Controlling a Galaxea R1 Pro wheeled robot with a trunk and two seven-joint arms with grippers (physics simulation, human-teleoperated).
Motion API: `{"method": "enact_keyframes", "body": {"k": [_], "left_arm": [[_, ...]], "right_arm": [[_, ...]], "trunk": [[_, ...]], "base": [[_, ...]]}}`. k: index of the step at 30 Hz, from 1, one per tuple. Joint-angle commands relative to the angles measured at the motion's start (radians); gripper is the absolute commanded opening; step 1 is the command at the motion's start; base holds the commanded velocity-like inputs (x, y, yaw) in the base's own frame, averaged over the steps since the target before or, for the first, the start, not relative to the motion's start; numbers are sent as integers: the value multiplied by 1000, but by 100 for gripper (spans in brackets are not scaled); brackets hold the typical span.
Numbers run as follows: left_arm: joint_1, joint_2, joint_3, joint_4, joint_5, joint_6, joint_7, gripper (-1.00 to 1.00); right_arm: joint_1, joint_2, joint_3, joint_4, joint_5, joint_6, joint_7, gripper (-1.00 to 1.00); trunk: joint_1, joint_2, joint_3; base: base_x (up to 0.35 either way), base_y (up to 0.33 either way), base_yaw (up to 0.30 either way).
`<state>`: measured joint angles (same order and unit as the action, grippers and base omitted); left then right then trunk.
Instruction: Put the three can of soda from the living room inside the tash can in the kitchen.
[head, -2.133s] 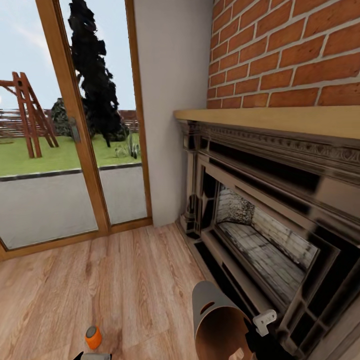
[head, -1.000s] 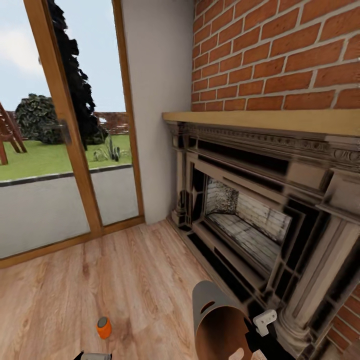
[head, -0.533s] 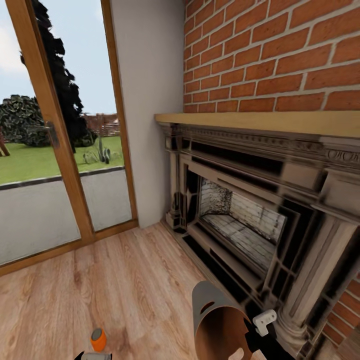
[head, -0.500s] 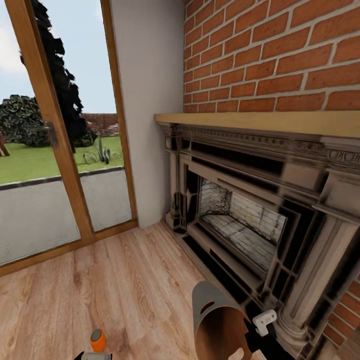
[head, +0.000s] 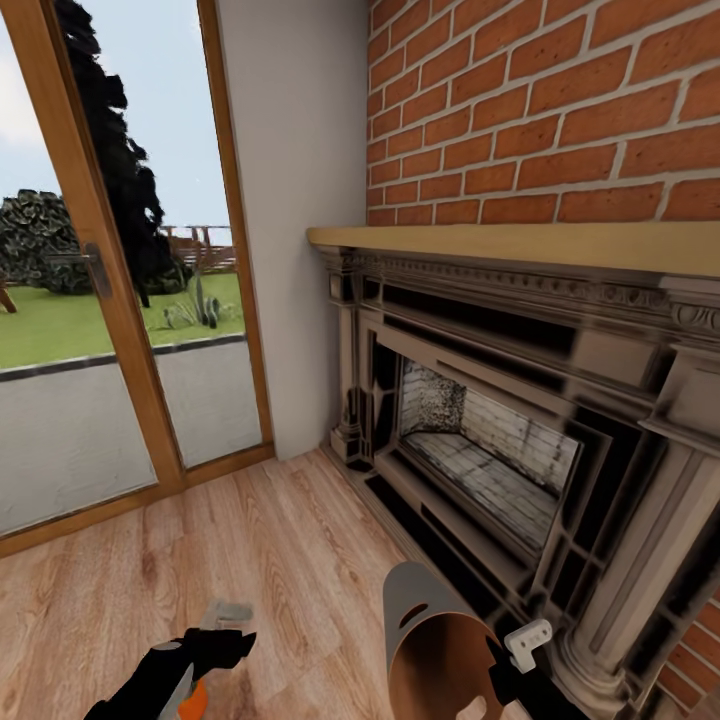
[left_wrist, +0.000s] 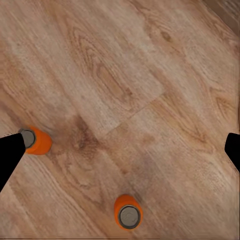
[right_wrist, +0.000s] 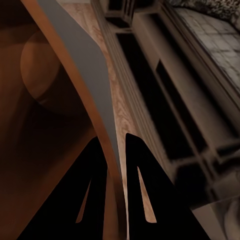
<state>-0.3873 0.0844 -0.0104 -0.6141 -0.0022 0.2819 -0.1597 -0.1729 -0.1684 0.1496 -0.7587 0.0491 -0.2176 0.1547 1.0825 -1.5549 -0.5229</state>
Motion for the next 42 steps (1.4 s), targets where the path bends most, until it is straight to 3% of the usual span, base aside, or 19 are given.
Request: {"method": "enact_keyframes", "body": {"k": [1, 5, 9, 22, 28, 36, 42], "left_arm": [[-18, -1, 0, 22, 0, 9, -2, 100], [-65, -3, -1, 118, 2, 30, 0, 100], [-79, -4, -3, 152, 2, 35, 2, 100], [-87, -3, -1, 177, -1, 37, -8, 100], [-87, -3, -2, 178, -1, 31, -8, 100], [-87, -2, -6, 178, -1, 27, -8, 100], [-87, -2, -8, 178, 2, 26, -9, 100]], "right_arm": [[0, 0, -1, -2, -5, 0, 5, -100], [0, 1, -1, -2, -6, 1, 6, -100], [0, 1, -1, -2, -6, 2, 6, -100], [-1, 20, -4, -21, -10, 7, 16, -100], [-1, 22, -6, -106, -16, 24, 17, -100], [-2, 44, -7, -302, -17, 225, 18, -100], [-2, 48, -11, -542, -17, 420, 20, -100]], "trunk": [[0, 0, 0], [0, 0, 0], [11, -21, -9], [61, -112, -50], [84, -154, -69], [115, -210, -94], [138, -252, -113]], "base": [[6, 0, 0], [3, 0, 0], [1, 0, 0], [0, 0, 0], [0, 0, 0], [0, 0, 0], [0, 0, 0]]}}
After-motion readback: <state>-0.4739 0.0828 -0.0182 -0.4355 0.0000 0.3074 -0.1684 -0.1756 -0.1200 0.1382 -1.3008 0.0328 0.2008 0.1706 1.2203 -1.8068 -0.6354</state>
